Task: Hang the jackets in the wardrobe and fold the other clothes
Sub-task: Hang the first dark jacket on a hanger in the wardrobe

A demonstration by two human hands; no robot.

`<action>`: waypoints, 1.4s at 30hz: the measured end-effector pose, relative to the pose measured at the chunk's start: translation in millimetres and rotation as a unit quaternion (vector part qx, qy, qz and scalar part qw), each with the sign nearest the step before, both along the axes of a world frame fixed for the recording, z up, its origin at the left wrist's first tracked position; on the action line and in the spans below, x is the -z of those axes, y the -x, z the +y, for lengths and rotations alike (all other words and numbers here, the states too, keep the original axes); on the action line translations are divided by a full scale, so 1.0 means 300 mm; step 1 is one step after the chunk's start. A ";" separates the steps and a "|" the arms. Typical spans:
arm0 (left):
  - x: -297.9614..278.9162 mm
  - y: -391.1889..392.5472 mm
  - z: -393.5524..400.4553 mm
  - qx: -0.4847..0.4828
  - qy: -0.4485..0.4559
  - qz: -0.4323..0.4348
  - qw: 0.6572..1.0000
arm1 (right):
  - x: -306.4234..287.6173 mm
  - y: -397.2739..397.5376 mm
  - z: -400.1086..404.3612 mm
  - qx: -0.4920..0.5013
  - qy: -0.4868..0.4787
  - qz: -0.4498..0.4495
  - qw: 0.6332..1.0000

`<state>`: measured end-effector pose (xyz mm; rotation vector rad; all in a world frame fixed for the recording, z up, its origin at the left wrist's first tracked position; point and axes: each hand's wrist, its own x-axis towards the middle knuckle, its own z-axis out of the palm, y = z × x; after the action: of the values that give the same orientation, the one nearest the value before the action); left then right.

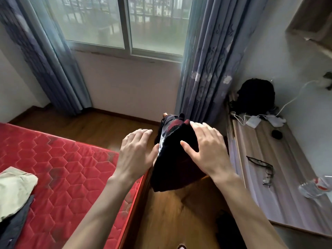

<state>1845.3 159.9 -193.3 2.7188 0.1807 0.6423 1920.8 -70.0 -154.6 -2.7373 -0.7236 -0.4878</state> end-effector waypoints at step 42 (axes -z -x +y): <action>0.388 -0.629 -0.144 -0.025 0.174 0.229 0.957 | 0.278 -0.771 0.084 -0.150 -0.030 0.165 0.974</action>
<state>2034.2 116.9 -309.6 2.4744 0.4316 -0.0241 2152.1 -45.0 -238.0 -2.4983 -0.9871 0.0135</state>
